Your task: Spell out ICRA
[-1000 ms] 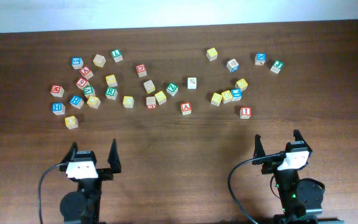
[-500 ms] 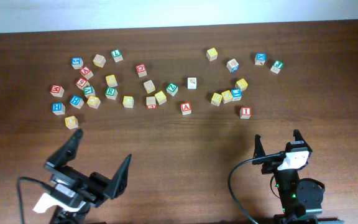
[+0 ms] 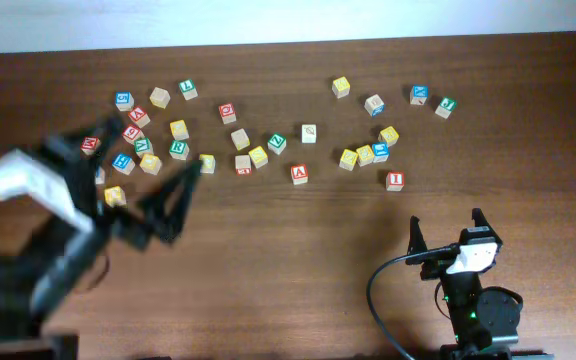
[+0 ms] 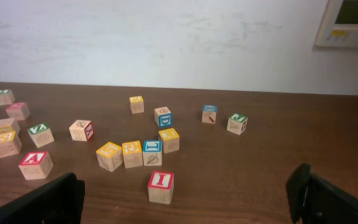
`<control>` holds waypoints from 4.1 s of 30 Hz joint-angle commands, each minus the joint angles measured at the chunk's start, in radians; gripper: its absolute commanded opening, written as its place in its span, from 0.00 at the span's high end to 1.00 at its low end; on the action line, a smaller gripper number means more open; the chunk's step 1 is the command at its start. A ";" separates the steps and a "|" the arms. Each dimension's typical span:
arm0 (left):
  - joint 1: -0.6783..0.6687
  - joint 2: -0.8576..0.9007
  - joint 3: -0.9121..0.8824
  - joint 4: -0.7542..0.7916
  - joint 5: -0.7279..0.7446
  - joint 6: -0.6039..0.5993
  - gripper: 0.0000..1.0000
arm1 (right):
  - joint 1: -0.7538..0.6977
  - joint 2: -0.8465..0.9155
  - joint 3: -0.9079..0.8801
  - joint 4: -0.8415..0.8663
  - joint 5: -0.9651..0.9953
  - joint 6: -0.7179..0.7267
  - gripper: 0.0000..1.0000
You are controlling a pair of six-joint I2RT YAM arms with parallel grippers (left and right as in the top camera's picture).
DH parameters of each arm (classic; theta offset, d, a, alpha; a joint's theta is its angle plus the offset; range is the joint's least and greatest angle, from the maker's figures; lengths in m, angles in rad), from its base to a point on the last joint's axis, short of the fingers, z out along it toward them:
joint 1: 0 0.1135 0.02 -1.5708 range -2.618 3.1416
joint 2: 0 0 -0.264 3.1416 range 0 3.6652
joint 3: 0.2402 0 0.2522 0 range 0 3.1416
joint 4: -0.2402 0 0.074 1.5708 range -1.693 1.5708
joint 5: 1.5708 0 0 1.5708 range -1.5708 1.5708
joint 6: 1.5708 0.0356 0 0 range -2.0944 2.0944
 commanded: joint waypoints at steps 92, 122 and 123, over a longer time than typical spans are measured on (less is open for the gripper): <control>0.097 1.037 0.388 -0.896 -0.654 -0.229 0.01 | 0.027 2.036 1.579 -1.050 -0.106 0.071 0.18; 0.097 1.037 0.388 -0.896 -0.654 -0.229 0.01 | 0.104 2.077 1.466 -0.895 -0.045 0.163 0.73; 0.097 1.037 0.388 -0.896 -0.654 -0.229 0.01 | 0.104 2.077 1.466 -0.895 -0.053 0.163 0.75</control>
